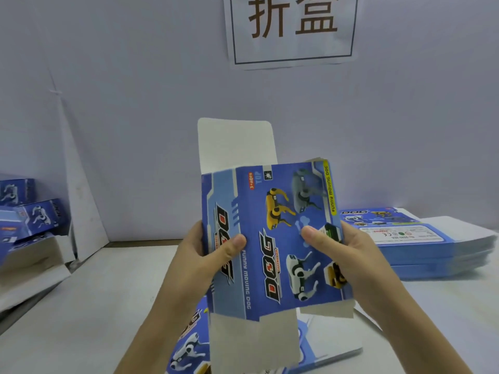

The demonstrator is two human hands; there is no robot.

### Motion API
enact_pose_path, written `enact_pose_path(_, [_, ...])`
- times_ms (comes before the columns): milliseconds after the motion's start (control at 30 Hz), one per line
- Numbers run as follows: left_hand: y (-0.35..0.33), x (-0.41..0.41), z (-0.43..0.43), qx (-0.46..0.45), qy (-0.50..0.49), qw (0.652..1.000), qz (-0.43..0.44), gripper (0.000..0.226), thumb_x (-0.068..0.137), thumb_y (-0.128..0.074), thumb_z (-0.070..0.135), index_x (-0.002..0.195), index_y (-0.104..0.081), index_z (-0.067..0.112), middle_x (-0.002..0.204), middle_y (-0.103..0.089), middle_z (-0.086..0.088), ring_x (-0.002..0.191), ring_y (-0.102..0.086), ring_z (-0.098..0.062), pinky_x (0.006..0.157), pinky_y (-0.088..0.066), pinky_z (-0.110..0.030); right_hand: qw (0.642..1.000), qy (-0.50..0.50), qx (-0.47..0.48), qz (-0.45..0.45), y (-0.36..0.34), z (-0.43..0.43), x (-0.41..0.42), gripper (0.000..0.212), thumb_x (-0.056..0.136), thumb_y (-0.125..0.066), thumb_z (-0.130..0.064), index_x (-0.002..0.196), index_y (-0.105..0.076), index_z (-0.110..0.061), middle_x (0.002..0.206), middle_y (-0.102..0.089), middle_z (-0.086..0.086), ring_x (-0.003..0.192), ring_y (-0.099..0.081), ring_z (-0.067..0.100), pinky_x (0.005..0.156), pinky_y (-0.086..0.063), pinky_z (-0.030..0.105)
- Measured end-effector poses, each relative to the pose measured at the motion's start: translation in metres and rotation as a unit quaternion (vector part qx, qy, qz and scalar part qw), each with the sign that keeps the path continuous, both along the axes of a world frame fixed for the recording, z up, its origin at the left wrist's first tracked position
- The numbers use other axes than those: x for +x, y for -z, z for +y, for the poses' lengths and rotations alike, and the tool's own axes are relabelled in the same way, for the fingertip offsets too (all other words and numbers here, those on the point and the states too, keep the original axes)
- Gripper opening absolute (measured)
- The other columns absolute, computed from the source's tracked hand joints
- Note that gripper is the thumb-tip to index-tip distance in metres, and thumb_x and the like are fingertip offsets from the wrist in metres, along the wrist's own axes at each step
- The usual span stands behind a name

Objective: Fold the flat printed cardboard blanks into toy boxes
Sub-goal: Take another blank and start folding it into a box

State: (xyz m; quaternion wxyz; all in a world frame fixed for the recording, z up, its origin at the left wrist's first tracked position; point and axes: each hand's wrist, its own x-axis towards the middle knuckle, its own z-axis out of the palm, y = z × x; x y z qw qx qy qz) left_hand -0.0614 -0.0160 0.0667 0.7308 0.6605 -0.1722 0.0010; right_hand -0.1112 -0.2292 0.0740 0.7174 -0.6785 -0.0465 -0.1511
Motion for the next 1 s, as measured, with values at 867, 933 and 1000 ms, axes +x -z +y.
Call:
enact_pose_path(867, [-0.006,-0.008,0.001,-0.005,0.012,0.994,-0.111,0.067,0.052,-0.079,0.048,0.114,-0.056,0.042,0.106,-0.072,0.009,0.093,-0.071,-0.014,0.066,-0.057,-0.021,0.986,-0.056,-0.130,-0.083,-0.001,0.011,-0.006,0.041,0.081,-0.069,-0.031,0.122,-0.061,-0.024,0.112,-0.071,-0.007,0.104,-0.067,0.009,0.077,-0.056,0.025])
enact_pose_path(933, [-0.008,-0.007,0.005,-0.034,0.015,0.994,-0.102,0.053,0.056,-0.077,0.048,0.106,-0.063,0.044,0.108,-0.072,0.005,0.095,-0.071,-0.018,0.071,-0.059,-0.028,0.987,-0.038,-0.138,-0.067,-0.003,0.005,-0.006,0.056,0.078,-0.062,-0.043,0.132,-0.053,-0.033,0.125,-0.063,-0.017,0.116,-0.058,0.000,0.086,-0.052,0.019])
enact_pose_path(1000, [-0.010,-0.006,0.008,-0.075,0.032,0.994,-0.076,0.050,0.052,-0.082,0.049,0.100,-0.068,0.044,0.107,-0.073,0.001,0.094,-0.072,-0.021,0.069,-0.058,-0.027,0.987,0.000,-0.148,-0.065,-0.006,-0.001,-0.006,0.057,0.076,-0.059,-0.051,0.132,-0.052,-0.039,0.128,-0.059,-0.023,0.117,-0.055,-0.005,0.089,-0.050,0.016])
